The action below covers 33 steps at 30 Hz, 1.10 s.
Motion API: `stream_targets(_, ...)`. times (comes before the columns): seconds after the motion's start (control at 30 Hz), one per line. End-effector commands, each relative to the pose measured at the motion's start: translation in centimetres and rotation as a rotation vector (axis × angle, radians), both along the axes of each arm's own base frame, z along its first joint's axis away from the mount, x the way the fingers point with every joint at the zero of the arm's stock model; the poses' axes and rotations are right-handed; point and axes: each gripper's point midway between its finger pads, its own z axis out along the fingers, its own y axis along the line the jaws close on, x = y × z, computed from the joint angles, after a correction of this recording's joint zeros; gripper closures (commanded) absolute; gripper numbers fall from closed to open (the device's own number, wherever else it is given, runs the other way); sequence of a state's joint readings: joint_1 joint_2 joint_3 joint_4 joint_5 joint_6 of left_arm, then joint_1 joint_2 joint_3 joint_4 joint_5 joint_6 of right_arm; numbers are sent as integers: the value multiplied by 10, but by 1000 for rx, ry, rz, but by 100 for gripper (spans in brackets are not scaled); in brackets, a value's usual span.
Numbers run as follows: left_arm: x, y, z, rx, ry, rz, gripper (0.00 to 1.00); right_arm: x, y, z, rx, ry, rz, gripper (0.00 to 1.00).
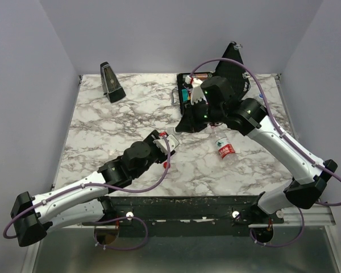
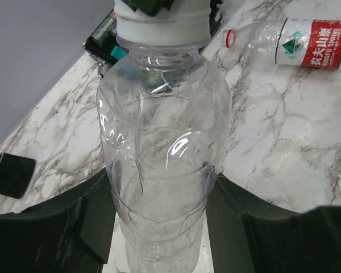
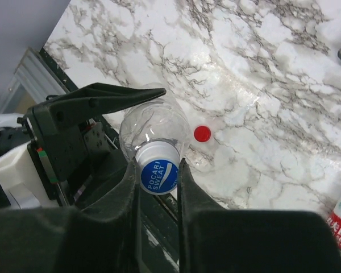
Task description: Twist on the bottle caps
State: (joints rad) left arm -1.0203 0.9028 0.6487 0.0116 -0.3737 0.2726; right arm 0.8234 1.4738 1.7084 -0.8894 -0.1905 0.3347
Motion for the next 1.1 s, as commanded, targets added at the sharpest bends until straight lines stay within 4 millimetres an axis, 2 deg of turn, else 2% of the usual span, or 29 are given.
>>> stream_targets(0.0, -11, -10, 28, -180, 64, -108, 92, -32, 8, 30, 55, -104, 266, 72)
stream_targets(0.07, -21, -10, 15, -160, 143, -184, 92, -34, 3, 40, 41, -216, 345, 60)
stream_targets(0.2, -52, -15, 7, -171, 276, -431, 92, -41, -9, 53, 9, -446, 518, 47)
stream_targets(0.33, -84, -21, 7, -149, 367, -644, 92, -52, -16, 54, -9, -592, 654, 44)
stream_targets(0.43, -98, -27, 10, -149, 395, -748, 92, -64, -18, 53, -6, -653, 773, 43)
stream_targets(0.63, -109, -37, 21, -171, 417, -868, 92, -82, -22, 39, -16, -704, 954, 42)
stream_targets(0.87, -108, -43, 26, -160, 432, -912, 92, -92, -23, 38, 3, -716, 1027, 42)
stream_targets(1.07, -105, -46, 32, -165, 423, -923, 92, -95, -25, 28, -14, -663, 1058, 44)
